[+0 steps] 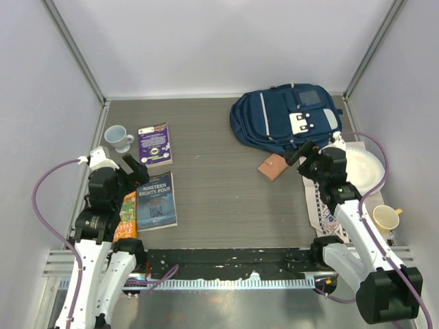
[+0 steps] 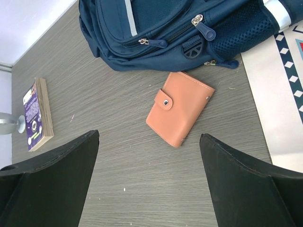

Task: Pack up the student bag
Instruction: Unzip the student bag at the center of the board.

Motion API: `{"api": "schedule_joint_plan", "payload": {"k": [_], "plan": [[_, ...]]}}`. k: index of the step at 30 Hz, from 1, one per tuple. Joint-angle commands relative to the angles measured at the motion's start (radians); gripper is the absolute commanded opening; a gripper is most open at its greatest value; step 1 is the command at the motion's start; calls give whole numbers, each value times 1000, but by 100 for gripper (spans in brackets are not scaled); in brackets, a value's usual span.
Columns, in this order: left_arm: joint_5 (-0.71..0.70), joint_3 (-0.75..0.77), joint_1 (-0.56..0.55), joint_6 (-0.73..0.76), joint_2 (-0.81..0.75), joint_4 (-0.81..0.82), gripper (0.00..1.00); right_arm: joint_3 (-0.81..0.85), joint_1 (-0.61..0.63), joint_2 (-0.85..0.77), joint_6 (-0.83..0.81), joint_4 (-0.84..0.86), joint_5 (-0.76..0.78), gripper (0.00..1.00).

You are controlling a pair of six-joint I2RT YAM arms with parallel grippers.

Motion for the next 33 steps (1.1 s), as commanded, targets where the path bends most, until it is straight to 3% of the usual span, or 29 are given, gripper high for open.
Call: {"api": "schedule_joint_plan", "payload": {"k": [1,13,33], "plan": [[49,46,0,34,21,-104,100,82,0,44,25,-28,24,93],[30,-7,0,28,-69,-56,100,188,0,187,99,-63,176,91],[26,-21,0,4,-51,-50,100,450,-23,432,-21,-157,269,91]]}}
